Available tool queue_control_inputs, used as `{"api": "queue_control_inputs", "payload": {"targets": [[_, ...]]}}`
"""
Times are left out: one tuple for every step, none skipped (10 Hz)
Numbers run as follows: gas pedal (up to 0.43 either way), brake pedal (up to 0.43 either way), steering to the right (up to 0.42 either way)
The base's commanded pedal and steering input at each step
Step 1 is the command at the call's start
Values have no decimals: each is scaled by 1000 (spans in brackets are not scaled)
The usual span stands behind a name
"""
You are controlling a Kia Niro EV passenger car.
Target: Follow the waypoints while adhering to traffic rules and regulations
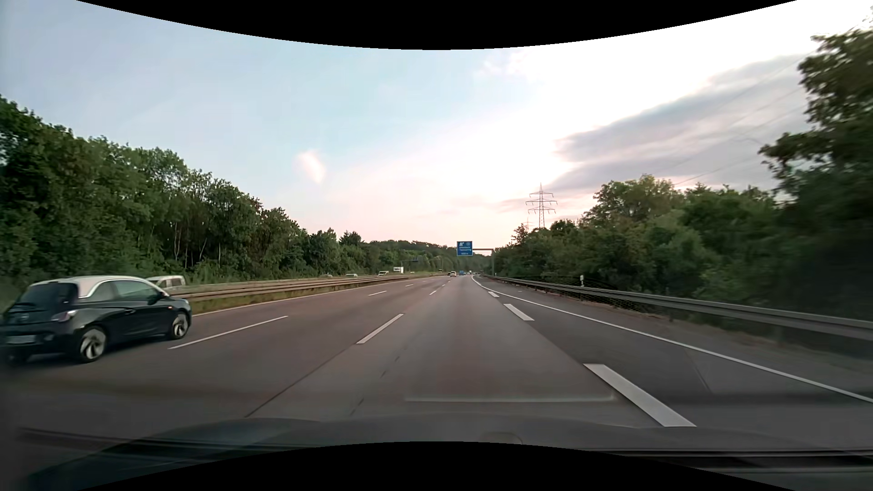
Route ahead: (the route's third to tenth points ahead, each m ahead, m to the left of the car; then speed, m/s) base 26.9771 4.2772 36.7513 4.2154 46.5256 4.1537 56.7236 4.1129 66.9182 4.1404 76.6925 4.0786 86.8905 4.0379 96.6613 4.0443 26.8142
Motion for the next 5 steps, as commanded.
{"api": "queue_control_inputs", "payload": {"targets": [[150, 0, -3], [150, 0, -3], [150, 0, -3], [150, 0, -3], [150, 0, -3]]}}
